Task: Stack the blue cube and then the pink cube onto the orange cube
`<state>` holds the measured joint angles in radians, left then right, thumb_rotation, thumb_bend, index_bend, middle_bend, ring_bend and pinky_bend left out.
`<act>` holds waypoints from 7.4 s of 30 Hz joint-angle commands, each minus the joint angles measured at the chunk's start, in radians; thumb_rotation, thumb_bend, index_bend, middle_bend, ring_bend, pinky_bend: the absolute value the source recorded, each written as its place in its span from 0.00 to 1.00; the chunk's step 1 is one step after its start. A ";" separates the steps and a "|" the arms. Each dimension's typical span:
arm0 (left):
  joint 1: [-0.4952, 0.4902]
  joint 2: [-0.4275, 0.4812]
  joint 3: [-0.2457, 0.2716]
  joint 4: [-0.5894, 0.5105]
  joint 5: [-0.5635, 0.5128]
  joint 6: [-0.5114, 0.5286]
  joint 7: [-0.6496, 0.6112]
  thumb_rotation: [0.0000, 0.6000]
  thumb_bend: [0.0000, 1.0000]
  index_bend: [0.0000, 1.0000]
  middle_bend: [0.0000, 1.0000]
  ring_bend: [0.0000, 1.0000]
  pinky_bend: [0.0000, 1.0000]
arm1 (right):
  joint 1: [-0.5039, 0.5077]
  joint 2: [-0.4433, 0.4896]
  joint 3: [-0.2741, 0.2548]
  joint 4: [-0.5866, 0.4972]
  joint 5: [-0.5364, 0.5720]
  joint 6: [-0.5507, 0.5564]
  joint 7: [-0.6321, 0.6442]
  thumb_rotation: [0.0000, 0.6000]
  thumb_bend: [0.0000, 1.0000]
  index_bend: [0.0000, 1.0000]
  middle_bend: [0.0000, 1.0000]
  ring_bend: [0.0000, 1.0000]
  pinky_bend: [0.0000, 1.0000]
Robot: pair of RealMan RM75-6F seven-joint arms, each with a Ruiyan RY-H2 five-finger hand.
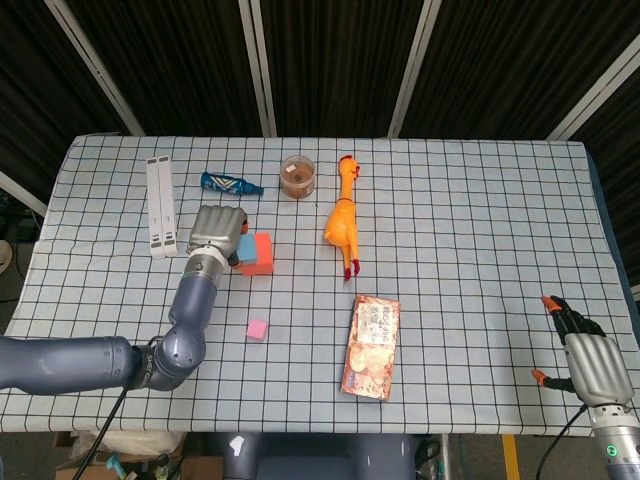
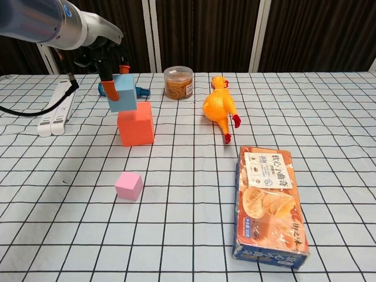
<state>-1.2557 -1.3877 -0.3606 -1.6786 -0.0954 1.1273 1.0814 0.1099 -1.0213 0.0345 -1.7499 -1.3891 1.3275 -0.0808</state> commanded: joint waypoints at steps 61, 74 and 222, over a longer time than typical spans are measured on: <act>-0.008 -0.089 0.028 0.174 0.023 -0.091 -0.096 1.00 0.48 0.50 0.92 0.74 0.83 | 0.012 -0.011 0.000 0.009 0.041 -0.034 -0.034 1.00 0.13 0.05 0.09 0.19 0.24; -0.016 -0.096 0.033 0.184 0.014 -0.098 -0.086 1.00 0.48 0.50 0.92 0.74 0.83 | 0.012 -0.011 0.001 0.011 0.046 -0.035 -0.035 1.00 0.13 0.05 0.09 0.19 0.24; -0.036 -0.071 0.083 0.129 0.011 -0.073 -0.042 1.00 0.40 0.30 0.90 0.73 0.82 | 0.025 0.002 -0.002 -0.019 0.093 -0.068 -0.060 1.00 0.13 0.05 0.09 0.19 0.24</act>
<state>-1.2920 -1.4586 -0.2775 -1.5504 -0.0845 1.0550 1.0396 0.1350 -1.0196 0.0326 -1.7692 -1.2958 1.2596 -0.1409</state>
